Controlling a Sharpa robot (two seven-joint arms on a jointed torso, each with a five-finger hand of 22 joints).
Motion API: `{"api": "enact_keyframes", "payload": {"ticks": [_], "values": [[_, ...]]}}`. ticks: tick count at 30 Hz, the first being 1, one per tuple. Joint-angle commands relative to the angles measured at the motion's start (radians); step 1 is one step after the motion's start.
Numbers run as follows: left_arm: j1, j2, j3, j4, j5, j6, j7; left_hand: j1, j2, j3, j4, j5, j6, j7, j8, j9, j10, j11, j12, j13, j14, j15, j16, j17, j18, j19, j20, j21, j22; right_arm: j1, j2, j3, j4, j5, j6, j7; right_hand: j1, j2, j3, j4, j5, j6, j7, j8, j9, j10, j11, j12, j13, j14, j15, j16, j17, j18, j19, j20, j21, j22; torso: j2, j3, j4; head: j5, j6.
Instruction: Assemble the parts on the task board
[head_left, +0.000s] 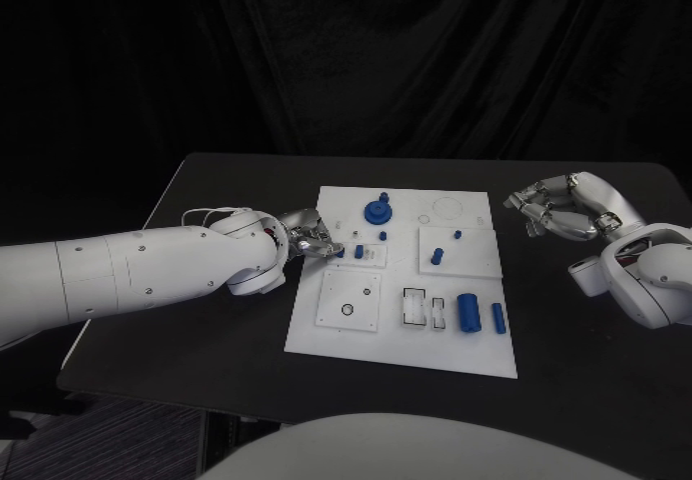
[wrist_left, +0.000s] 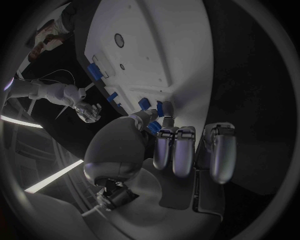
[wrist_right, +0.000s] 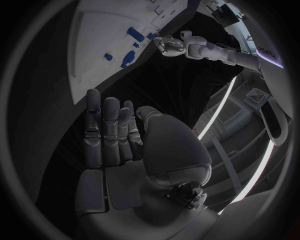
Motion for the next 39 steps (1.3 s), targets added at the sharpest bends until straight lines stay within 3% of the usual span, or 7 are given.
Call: {"api": "enact_keyframes", "payload": {"ticks": [1, 5, 12, 18, 22, 30, 39], "values": [[-0.007, 0.003, -0.002, 0.0, 0.002, 0.008, 0.013, 0.013, 0.003, -0.006, 0.001, 0.006, 0.003, -0.004, -0.001, 0.001, 0.105, 0.001, 0.003, 0.263, 0.104, -0.003, 0.003, 0.263, 0.018, 0.058, -0.001, -0.005, 0.232, -0.003, 0.0, 0.001, 0.0, -0.002, 0.002, -0.018, 0.007, 0.001, 0.006, -0.002, 0.005, 0.005, -0.003, 0.001, -0.001, -0.001, 0.0, 0.001, -0.001, 0.002, 0.001, -0.002, 0.0, 0.01, 0.007, -0.003, -0.007, 0.002, 0.0, 0.0001, 0.0, 0.002, 0.0], [-0.008, 0.005, -0.002, -0.002, 0.002, 0.014, 0.015, 0.012, 0.003, -0.019, 0.01, -0.012, 0.002, -0.002, -0.001, 0.003, 0.105, 0.002, 0.003, 0.263, 0.104, -0.002, 0.003, 0.263, 0.018, 0.057, 0.0, -0.008, 0.231, -0.003, 0.001, 0.001, -0.001, -0.002, 0.003, -0.02, 0.008, 0.001, 0.006, -0.002, 0.006, 0.005, -0.003, 0.001, -0.001, -0.001, 0.0, 0.001, -0.002, 0.002, 0.001, -0.002, 0.0, 0.01, 0.007, -0.003, -0.007, 0.002, 0.0, 0.0004, -0.0005, 0.003, 0.0], [-0.009, 0.012, -0.002, -0.008, 0.002, 0.035, 0.018, -0.041, 0.004, -0.117, 0.101, -0.152, 0.002, 0.005, -0.011, -0.003, 0.105, 0.008, 0.003, 0.263, 0.104, 0.004, 0.003, 0.263, 0.02, 0.052, 0.006, -0.019, 0.228, -0.004, 0.003, 0.001, -0.002, -0.002, 0.008, -0.023, 0.025, -0.005, 0.014, -0.01, 0.02, 0.003, -0.003, 0.001, -0.001, -0.001, -0.001, 0.0, -0.004, 0.002, 0.0, -0.002, 0.0, 0.01, 0.008, -0.004, -0.009, 0.003, 0.0, 0.0001, 0.0004, 0.004, 0.0], [-0.01, 0.016, -0.002, -0.018, 0.002, 0.066, 0.0, -0.087, 0.001, -0.233, 0.177, -0.231, -0.006, 0.012, -0.027, -0.011, 0.105, 0.015, 0.003, 0.263, 0.104, 0.01, 0.003, 0.263, 0.021, 0.051, 0.011, -0.021, 0.227, -0.005, 0.002, 0.001, -0.002, -0.002, 0.011, -0.026, 0.04, -0.01, 0.022, -0.019, 0.036, 0.003, -0.003, 0.003, 0.0, -0.002, -0.001, -0.001, -0.005, 0.003, 0.0, -0.002, 0.0, 0.01, 0.009, -0.004, -0.01, 0.004, 0.0, 0.0001, 0.0004, 0.003, 0.0], [-0.01, 0.019, -0.002, -0.028, 0.002, 0.085, -0.01, -0.136, 0.014, -0.307, 0.194, -0.294, -0.006, 0.015, -0.03, -0.012, 0.105, 0.018, 0.003, 0.263, 0.104, 0.012, 0.003, 0.263, 0.021, 0.051, 0.013, -0.023, 0.227, -0.005, 0.002, 0.001, -0.001, -0.002, 0.013, -0.026, 0.04, -0.01, 0.022, -0.019, 0.036, 0.003, -0.003, 0.003, 0.0, -0.002, -0.001, -0.001, -0.005, 0.003, 0.0, -0.002, 0.0, 0.01, 0.009, -0.004, -0.01, 0.004, -0.001, -0.0002, -0.0003, 0.005, 0.0], [-0.011, 0.021, -0.002, -0.04, 0.002, 0.103, -0.02, -0.176, 0.034, -0.361, 0.196, -0.3, -0.005, 0.016, -0.032, -0.012, 0.105, 0.019, 0.003, 0.263, 0.104, 0.013, 0.003, 0.263, 0.022, 0.051, 0.015, -0.024, 0.227, -0.005, 0.002, 0.001, 0.0, -0.002, 0.014, -0.027, 0.04, -0.01, 0.022, -0.018, 0.037, 0.004, -0.003, 0.003, 0.0, 0.0, -0.001, 0.0, -0.004, 0.003, 0.0, -0.001, 0.001, 0.01, 0.009, -0.004, -0.01, 0.005, -0.001, 0.0001, 0.0004, 0.003, 0.0], [-0.011, 0.018, -0.002, -0.049, 0.002, 0.098, -0.019, -0.249, 0.099, -0.449, 0.198, -0.253, -0.007, 0.017, -0.033, -0.009, 0.105, 0.021, 0.003, 0.263, 0.104, 0.014, 0.003, 0.263, 0.023, 0.048, 0.016, -0.031, 0.225, -0.005, 0.001, 0.001, 0.0, -0.002, 0.017, -0.028, 0.04, -0.01, 0.023, -0.018, 0.037, 0.005, -0.003, 0.004, 0.0, 0.001, -0.001, 0.001, -0.003, 0.004, 0.0, 0.0, 0.002, 0.01, 0.009, -0.004, -0.01, 0.005, 0.001, 0.0004, -0.0002, 0.005, 0.0]]}}
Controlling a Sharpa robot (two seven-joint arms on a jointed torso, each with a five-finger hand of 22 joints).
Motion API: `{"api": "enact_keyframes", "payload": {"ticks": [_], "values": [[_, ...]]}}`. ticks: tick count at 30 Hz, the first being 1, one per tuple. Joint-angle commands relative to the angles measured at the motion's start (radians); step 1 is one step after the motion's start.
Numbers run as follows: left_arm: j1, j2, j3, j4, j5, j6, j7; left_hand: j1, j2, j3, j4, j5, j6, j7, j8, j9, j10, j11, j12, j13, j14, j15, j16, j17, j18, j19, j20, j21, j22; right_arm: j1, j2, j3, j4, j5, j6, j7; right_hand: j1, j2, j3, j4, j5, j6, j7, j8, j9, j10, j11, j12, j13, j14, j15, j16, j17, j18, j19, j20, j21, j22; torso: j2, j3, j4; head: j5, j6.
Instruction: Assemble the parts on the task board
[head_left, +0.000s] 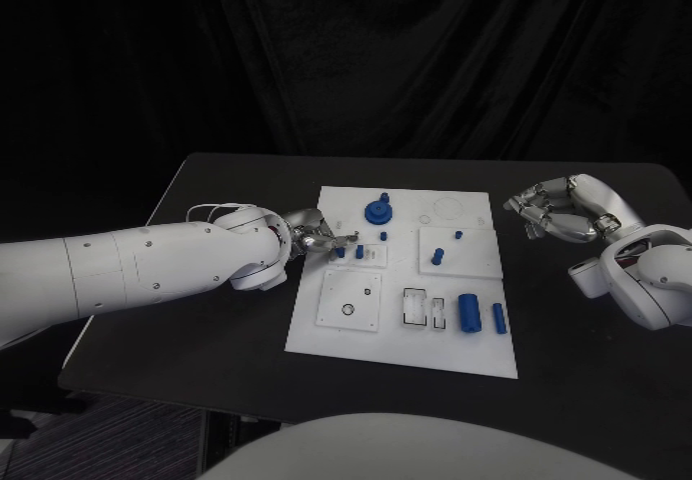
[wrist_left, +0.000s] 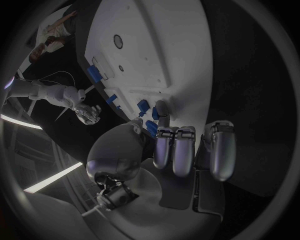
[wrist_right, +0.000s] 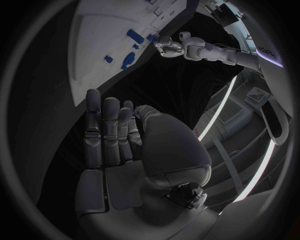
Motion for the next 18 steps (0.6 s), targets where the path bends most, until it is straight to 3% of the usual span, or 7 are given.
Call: {"api": "enact_keyframes", "payload": {"ticks": [1, 6, 7, 8, 9, 13, 18], "values": [[-0.01, -0.003, -0.01, -0.011, 0.001, 0.035, -0.018, -0.034, 0.016, -0.035, 0.001, 0.004, -0.004, 0.008, -0.006, 0.004, 0.106, 0.007, 0.003, 0.263, 0.104, 0.007, 0.003, 0.263, 0.015, 0.051, 0.006, -0.005, 0.224, -0.002, -0.001, 0.001, 0.001, -0.002, 0.006, -0.018, 0.009, 0.001, 0.005, 0.0, 0.006, 0.005, -0.003, 0.004, 0.0, 0.001, -0.001, 0.001, 0.001, 0.004, 0.0, 0.0, 0.001, 0.01, 0.005, -0.001, -0.005, 0.001, 0.001, -0.0004, 0.0, 0.002, 0.0], [-0.01, -0.01, -0.01, -0.009, 0.001, -0.014, 0.067, -0.083, 0.055, -0.102, 0.003, -0.046, -0.004, 0.008, 0.004, 0.02, 0.106, 0.008, 0.003, 0.263, 0.104, 0.008, 0.003, 0.263, 0.015, 0.051, 0.007, -0.004, 0.225, -0.002, -0.001, 0.001, 0.0, -0.002, 0.007, -0.017, 0.01, 0.001, 0.006, 0.0, 0.008, 0.006, -0.003, 0.004, 0.0, 0.002, -0.001, 0.001, 0.001, 0.004, -0.001, 0.0, 0.001, 0.01, 0.005, -0.001, -0.005, 0.001, 0.002, -0.0003, 0.0004, 0.001, 0.0], [-0.01, -0.011, -0.01, -0.008, 0.001, -0.03, 0.09, -0.105, 0.056, -0.125, 0.002, -0.051, -0.003, 0.007, 0.008, 0.026, 0.106, 0.006, 0.003, 0.263, 0.104, 0.009, 0.003, 0.263, 0.015, 0.052, 0.004, -0.003, 0.225, -0.003, -0.001, 0.001, 0.0, -0.002, 0.007, -0.017, 0.01, 0.001, 0.006, 0.0, 0.008, 0.006, -0.003, 0.004, 0.0, 0.002, -0.001, 0.001, 0.001, 0.004, -0.001, 0.0, 0.001, 0.01, 0.005, -0.001, -0.005, 0.001, 0.002, -0.0004, 0.0003, 0.0, 0.0], [-0.01, -0.013, -0.01, -0.007, 0.001, -0.049, 0.115, -0.183, 0.057, -0.17, 0.004, -0.049, 0.002, 0.005, 0.017, 0.037, 0.106, 0.006, 0.003, 0.263, 0.104, 0.006, 0.003, 0.263, 0.013, 0.053, 0.005, 0.001, 0.226, -0.003, -0.002, 0.001, 0.0, -0.002, 0.007, -0.016, 0.01, 0.001, 0.006, 0.0, 0.008, 0.006, -0.003, 0.004, 0.0, 0.002, -0.001, 0.001, 0.001, 0.004, -0.001, 0.0, 0.001, 0.01, 0.005, -0.001, -0.005, 0.001, 0.002, -0.0005, 0.0003, 0.0, 0.0], [-0.01, -0.014, -0.01, -0.006, 0.001, -0.074, 0.143, -0.194, 0.066, -0.186, 0.0, -0.052, 0.001, 0.004, 0.023, 0.048, 0.106, 0.004, 0.003, 0.263, 0.104, 0.006, 0.003, 0.263, 0.013, 0.054, 0.003, 0.002, 0.227, -0.004, -0.002, 0.001, 0.0, -0.002, 0.007, -0.016, 0.011, 0.001, 0.006, -0.001, 0.009, 0.006, -0.003, 0.005, 0.0, 0.002, -0.001, 0.001, 0.001, 0.005, -0.001, 0.001, 0.002, 0.01, 0.006, -0.001, -0.005, 0.002, 0.002, -0.0006, 0.0003, 0.0, 0.0], [-0.01, -0.014, -0.01, -0.006, 0.001, -0.13, 0.198, -0.185, 0.093, -0.235, -0.001, -0.051, 0.002, -0.002, 0.051, 0.093, 0.106, 0.0, 0.003, 0.263, 0.104, 0.001, 0.003, 0.263, 0.008, 0.064, 0.0, 0.026, 0.234, -0.006, -0.002, 0.001, -0.001, -0.002, 0.009, -0.016, 0.011, 0.001, 0.006, -0.001, 0.009, 0.006, -0.003, 0.005, 0.0, 0.002, -0.001, 0.001, 0.001, 0.005, -0.001, 0.001, 0.002, 0.01, 0.006, -0.001, -0.005, 0.002, 0.001, -0.0008, 0.0004, 0.002, 0.0], [-0.01, -0.012, -0.01, -0.015, 0.001, -0.118, 0.207, -0.164, 0.113, -0.271, -0.001, -0.051, -0.005, -0.004, 0.066, 0.124, 0.106, -0.002, 0.003, 0.263, 0.104, -0.001, 0.003, 0.263, 0.008, 0.064, -0.002, 0.026, 0.234, -0.006, -0.001, 0.001, -0.002, -0.002, 0.01, -0.017, 0.011, 0.001, 0.006, -0.001, 0.009, 0.006, -0.003, 0.005, 0.0, 0.002, -0.001, 0.001, 0.001, 0.005, -0.001, 0.001, 0.002, 0.01, 0.006, -0.001, -0.005, 0.002, 0.001, -0.0014, 0.0005, -0.001, 0.0]]}}
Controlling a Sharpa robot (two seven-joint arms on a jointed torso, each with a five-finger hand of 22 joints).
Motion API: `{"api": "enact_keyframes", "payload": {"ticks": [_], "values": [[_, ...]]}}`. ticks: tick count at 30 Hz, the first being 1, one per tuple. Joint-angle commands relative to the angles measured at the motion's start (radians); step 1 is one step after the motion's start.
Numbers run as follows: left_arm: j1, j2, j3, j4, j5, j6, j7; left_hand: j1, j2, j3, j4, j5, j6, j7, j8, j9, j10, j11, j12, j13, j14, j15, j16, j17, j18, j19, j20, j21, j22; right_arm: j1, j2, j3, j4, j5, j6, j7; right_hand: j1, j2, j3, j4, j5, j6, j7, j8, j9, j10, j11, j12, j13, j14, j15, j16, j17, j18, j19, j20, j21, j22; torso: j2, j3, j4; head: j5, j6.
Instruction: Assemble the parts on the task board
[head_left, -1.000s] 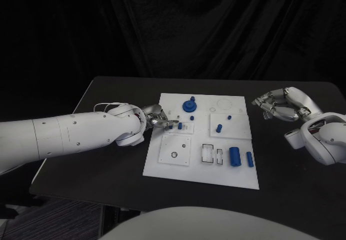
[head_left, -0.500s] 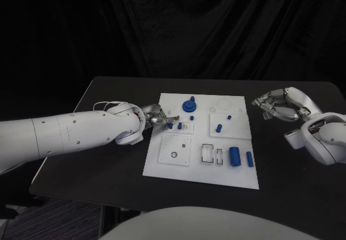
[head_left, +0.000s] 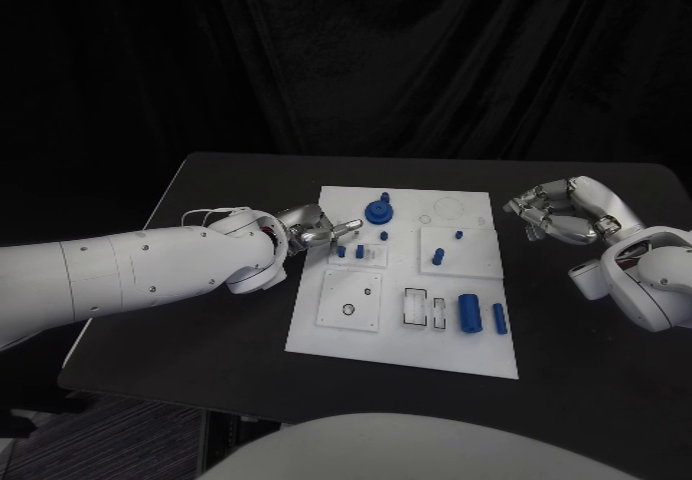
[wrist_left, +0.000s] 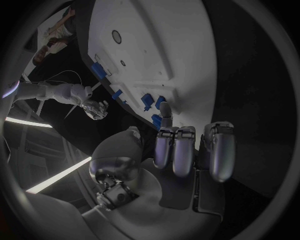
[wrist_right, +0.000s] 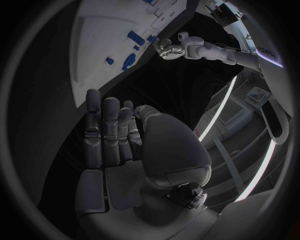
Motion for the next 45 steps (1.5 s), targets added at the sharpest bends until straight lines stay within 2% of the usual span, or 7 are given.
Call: {"api": "enact_keyframes", "payload": {"ticks": [1, 16, 23, 27, 38, 41, 45], "values": [[0.0, 0.002, 0.001, -0.006, 0.0, -0.023, 0.062, 0.011, 0.014, -0.018, -0.001, -0.005, -0.006, -0.004, 0.008, 0.015, 0.106, -0.003, 0.003, 0.263, 0.104, -0.001, 0.003, 0.263, 0.008, 0.064, -0.003, 0.003, 0.233, -0.002, 0.0, 0.001, 0.0, -0.002, 0.006, -0.017, 0.011, 0.0, 0.006, -0.001, 0.004, 0.006, -0.003, 0.005, 0.0, 0.002, -0.001, 0.001, 0.001, 0.005, -0.001, 0.001, 0.001, 0.01, 0.006, -0.001, -0.006, 0.001, 0.0, -0.001, 0.0002, -0.002, 0.0], [0.0, 0.003, 0.001, -0.024, -0.017, 0.034, -0.003, 0.073, 0.063, -0.067, -0.003, -0.004, -0.009, -0.007, 0.025, 0.054, 0.106, -0.005, 0.003, 0.263, 0.104, -0.003, 0.003, 0.263, 0.009, 0.061, -0.004, -0.001, 0.231, -0.003, 0.002, 0.001, -0.002, -0.002, 0.008, -0.018, 0.014, 0.001, 0.009, -0.002, 0.007, 0.007, -0.004, 0.005, 0.001, 0.004, -0.002, 0.002, 0.002, 0.006, -0.001, 0.002, 0.002, 0.01, 0.006, -0.001, -0.006, 0.001, 0.0, -0.0004, -0.0006, 0.001, 0.0], [0.0, -0.006, 0.001, -0.015, -0.167, -0.217, 0.131, 0.244, 0.051, -0.107, -0.005, 0.049, -0.048, -0.01, 0.133, 0.07, 0.106, -0.006, 0.003, 0.263, 0.104, -0.004, 0.003, 0.263, 0.003, 0.074, -0.004, 0.027, 0.24, -0.003, -0.005, 0.001, 0.0, -0.002, 0.0, -0.007, 0.015, 0.0, 0.009, -0.002, 0.008, 0.007, -0.004, 0.006, 0.001, 0.004, -0.002, 0.002, 0.002, 0.006, -0.001, 0.001, 0.0, 0.01, 0.006, -0.001, -0.006, 0.002, 0.0, 0.0008, -0.0003, -0.005, 0.0], [0.006, -0.014, 0.001, -0.009, -0.211, -0.351, 0.314, 0.428, 0.013, -0.111, -0.013, 0.188, -0.139, 0.001, 0.155, 0.061, 0.106, 0.01, 0.003, 0.263, 0.104, 0.009, 0.003, 0.263, 0.024, 0.025, 0.003, -0.064, 0.212, -0.003, -0.008, 0.001, 0.003, -0.002, -0.01, 0.005, 0.012, 0.0, 0.008, 0.0, 0.007, 0.008, -0.003, 0.006, 0.001, 0.004, -0.001, 0.002, 0.001, 0.006, -0.001, 0.001, 0.0, 0.01, 0.007, -0.001, -0.006, 0.002, 0.0, 0.0, 0.0002, -0.012, 0.0], [0.107, 0.021, 0.001, -0.072, -0.24, -0.143, 0.576, 0.703, 0.007, -0.102, -0.005, 0.22, -0.26, 0.036, 0.039, -0.052, -0.215, 0.046, -0.336, 0.088, -0.098, 0.053, -0.223, 0.068, 0.045, -0.071, 0.048, -0.168, 0.184, -0.003, -0.013, 0.001, 0.006, -0.002, -0.022, 0.013, 0.009, -0.001, 0.007, 0.004, 0.006, 0.008, -0.003, 0.007, 0.001, 0.009, -0.001, 0.005, 0.005, 0.009, -0.001, 0.004, 0.005, 0.01, 0.007, -0.001, -0.006, 0.002, -0.001, -0.0019, 0.0015, -0.018, 0.0], [0.117, 0.046, 0.001, -0.101, -0.28, -0.047, 0.565, 0.791, 0.013, -0.068, -0.019, 0.082, -0.33, 0.021, 0.014, -0.062, -0.704, 0.068, -0.811, -0.138, 0.003, 0.051, -0.119, 0.15, 0.015, 0.023, 0.043, -0.023, 0.225, -0.003, -0.013, 0.001, 0.008, -0.002, -0.027, 0.019, 0.009, -0.002, 0.007, 0.004, 0.006, 0.009, -0.003, 0.007, 0.001, 0.009, -0.001, 0.005, 0.005, 0.009, -0.001, 0.004, 0.005, 0.01, 0.007, -0.001, -0.006, 0.002, -0.002, 0.0008, -0.003, -0.016, 0.0], [0.123, 0.094, 0.001, -0.148, -0.387, 0.035, 0.545, 0.909, -0.003, -0.002, -0.043, 0.151, -0.363, 0.037, -0.05, -0.153, -0.785, 0.064, -0.966, -0.272, -0.023, 0.035, -0.166, 0.097, 0.008, 0.042, 0.043, 0.009, 0.233, -0.003, -0.017, 0.001, 0.015, -0.002, -0.031, 0.024, 0.01, -0.005, 0.007, 0.003, 0.011, 0.009, -0.004, 0.007, 0.002, 0.011, -0.002, 0.006, 0.005, 0.011, -0.001, 0.006, 0.007, 0.01, 0.008, -0.001, -0.006, 0.003, 0.001, 0.0002, -0.0022, -0.017, 0.0]]}}
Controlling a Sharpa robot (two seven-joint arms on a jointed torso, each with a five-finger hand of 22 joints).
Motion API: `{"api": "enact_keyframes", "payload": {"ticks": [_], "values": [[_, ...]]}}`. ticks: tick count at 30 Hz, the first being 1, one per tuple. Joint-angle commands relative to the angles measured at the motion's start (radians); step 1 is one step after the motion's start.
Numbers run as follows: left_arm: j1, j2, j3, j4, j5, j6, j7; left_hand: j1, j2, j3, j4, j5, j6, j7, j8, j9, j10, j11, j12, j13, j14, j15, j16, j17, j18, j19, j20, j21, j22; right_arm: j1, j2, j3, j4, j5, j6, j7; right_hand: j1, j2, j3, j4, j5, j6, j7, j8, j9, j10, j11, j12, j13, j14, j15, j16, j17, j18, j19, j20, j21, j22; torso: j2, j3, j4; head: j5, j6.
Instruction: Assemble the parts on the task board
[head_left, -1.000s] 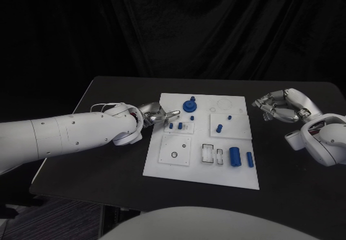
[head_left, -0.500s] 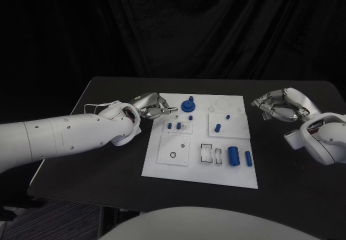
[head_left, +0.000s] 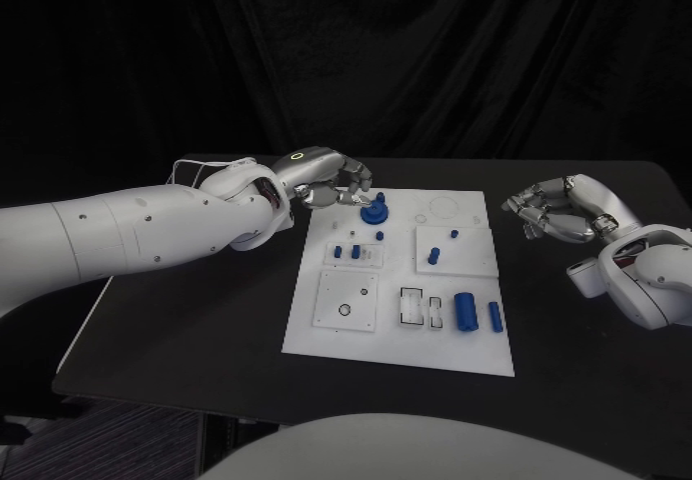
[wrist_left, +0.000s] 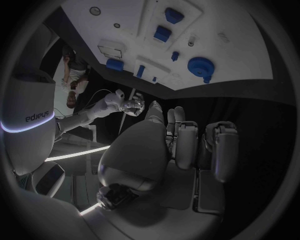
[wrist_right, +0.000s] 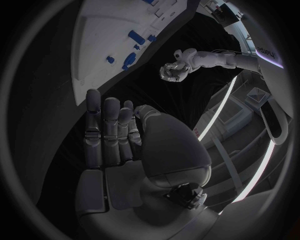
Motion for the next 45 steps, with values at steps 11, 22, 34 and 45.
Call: {"api": "enact_keyframes", "payload": {"ticks": [11, 22, 34, 45], "values": [[-0.001, 0.103, 0.001, -0.096, -0.294, 0.136, 0.016, 0.187, -0.173, 0.234, 0.023, 0.156, 0.065, -0.024, -0.184, -0.37, -0.074, -0.01, -0.257, -0.377, -0.045, -0.018, -0.098, -0.032, 0.003, 0.02, -0.012, -0.022, 0.22, -0.001, -0.01, 0.001, 0.015, -0.002, -0.014, 0.008, 0.003, -0.006, 0.002, 0.003, 0.009, 0.007, -0.001, 0.004, 0.002, 0.006, 0.002, 0.005, -0.001, 0.007, 0.002, 0.005, 0.001, 0.01, 0.009, -0.001, -0.006, 0.002, 0.006, 0.0002, 0.0027, -0.024, 0.0], [-0.008, 0.158, 0.001, -0.141, -0.395, 0.12, -0.032, 0.129, -0.239, 0.345, 0.015, 0.149, 0.081, -0.069, -0.187, -0.474, -0.042, 0.008, -0.231, -0.465, -0.024, -0.001, -0.056, -0.019, -0.003, 0.039, -0.004, 0.002, 0.229, -0.001, -0.01, 0.001, 0.014, -0.002, -0.009, -0.004, 0.003, -0.005, 0.003, 0.004, 0.011, 0.008, -0.002, 0.005, 0.002, 0.007, 0.002, 0.005, -0.001, 0.007, 0.002, 0.005, 0.0, 0.01, 0.009, -0.002, -0.006, 0.002, 0.024, -0.0083, 0.0005, -0.02, 0.0], [-0.03, 0.186, 0.001, -0.168, -0.43, 0.135, -0.045, 0.055, -0.264, 0.398, 0.014, 0.086, 0.131, -0.073, -0.182, -0.513, 0.018, -0.004, -0.204, -0.505, -0.02, -0.009, -0.045, -0.028, -0.007, 0.05, -0.006, 0.016, 0.234, -0.001, -0.012, 0.001, 0.014, -0.002, -0.008, -0.01, 0.003, -0.006, 0.003, 0.004, 0.012, 0.008, -0.002, 0.005, 0.002, 0.008, 0.002, 0.006, 0.0, 0.007, 0.002, 0.005, 0.001, 0.01, 0.009, -0.002, -0.006, 0.002, 0.023, -0.0082, -0.0003, -0.022, 0.0], [-0.044, 0.197, 0.001, -0.176, -0.433, 0.14, -0.043, 0.034, -0.266, 0.41, 0.003, 0.075, 0.164, -0.071, -0.179, -0.526, 0.053, -0.011, -0.18, -0.505, -0.018, -0.013, -0.041, -0.03, -0.009, 0.055, -0.006, 0.023, 0.236, -0.001, -0.011, 0.001, 0.013, -0.002, -0.004, -0.011, 0.003, -0.006, 0.003, 0.005, 0.012, 0.008, -0.001, 0.005, 0.002, 0.009, 0.002, 0.006, 0.0, 0.008, 0.002, 0.006, 0.001, 0.01, 0.009, -0.002, -0.006, 0.002, 0.022, -0.0072, 0.0007, -0.025, 0.0]]}}
